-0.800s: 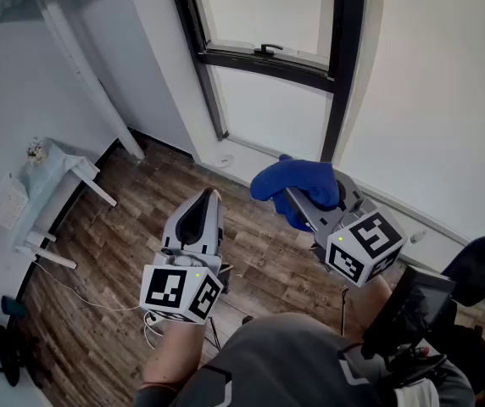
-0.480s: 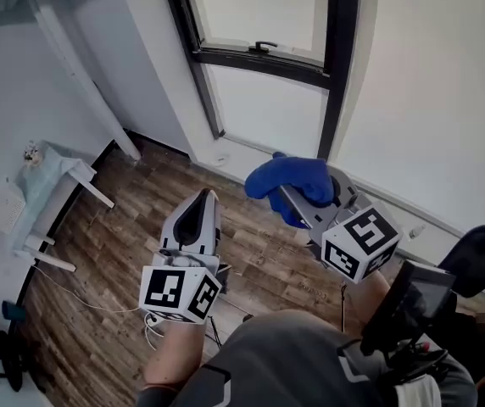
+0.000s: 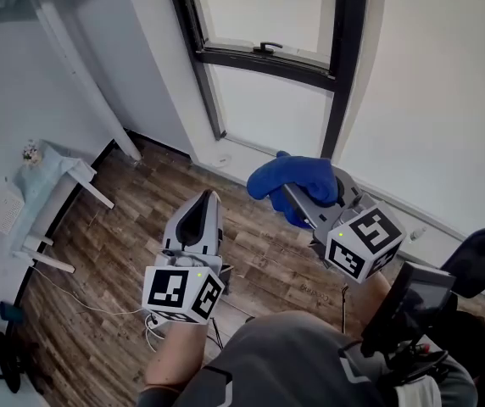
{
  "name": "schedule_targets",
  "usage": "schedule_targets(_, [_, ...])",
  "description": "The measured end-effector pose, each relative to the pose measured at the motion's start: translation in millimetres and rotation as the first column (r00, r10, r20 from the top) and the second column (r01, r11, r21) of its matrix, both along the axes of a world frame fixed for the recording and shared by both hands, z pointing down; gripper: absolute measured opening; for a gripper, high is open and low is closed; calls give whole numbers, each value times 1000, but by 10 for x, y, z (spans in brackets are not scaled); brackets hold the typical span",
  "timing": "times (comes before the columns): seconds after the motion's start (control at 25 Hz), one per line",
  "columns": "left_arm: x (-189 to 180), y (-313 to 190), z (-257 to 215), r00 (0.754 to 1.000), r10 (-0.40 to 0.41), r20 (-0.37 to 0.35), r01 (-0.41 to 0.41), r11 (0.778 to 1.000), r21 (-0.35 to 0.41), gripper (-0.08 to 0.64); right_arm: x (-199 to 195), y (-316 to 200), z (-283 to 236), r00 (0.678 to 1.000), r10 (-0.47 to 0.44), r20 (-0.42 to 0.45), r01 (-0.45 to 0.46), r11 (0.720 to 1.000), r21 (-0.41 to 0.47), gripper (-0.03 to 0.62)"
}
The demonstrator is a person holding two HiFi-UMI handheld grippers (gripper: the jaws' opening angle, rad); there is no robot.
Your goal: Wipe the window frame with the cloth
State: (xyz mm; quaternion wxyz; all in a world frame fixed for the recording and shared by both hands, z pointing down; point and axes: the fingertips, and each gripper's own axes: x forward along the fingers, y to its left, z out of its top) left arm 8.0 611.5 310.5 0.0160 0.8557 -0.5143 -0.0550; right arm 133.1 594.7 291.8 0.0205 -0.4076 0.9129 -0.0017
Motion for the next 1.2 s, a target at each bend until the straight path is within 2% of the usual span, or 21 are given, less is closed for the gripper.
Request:
schedule_targets(0.2, [-378, -98, 94, 999, 28, -22, -28, 1000, -1, 9, -345, -114, 69, 999, 44, -7, -44, 999, -6, 129])
schedule_targets(0.48, [-593, -351, 188, 997, 68, -38, -67, 998, 5, 8, -603, -384, 147, 997, 73, -14, -74, 997, -18, 129])
schedule_targets(0.76, [-599, -991, 172, 1000, 12, 4, -12, 1000, 21, 9, -632, -1011, 139, 1000, 14, 17, -14, 1000, 9, 129])
schedule_targets(0.92, [-357, -1667, 189, 999, 5, 49, -6, 1000, 21, 8, -498, -1716, 179, 998, -35, 44, 35, 999, 18, 129])
schedule_targets(1.04, [-214, -2133, 238, 999, -8, 45, 8, 1000, -1, 8, -374, -2174, 225, 997, -53, 53, 53, 999, 9, 129])
schedule_targets(1.2, [-277, -2321, 139, 999, -13, 30, 13, 1000, -8, 8, -432, -2329, 139, 997, -54, 52, 54, 999, -2, 129])
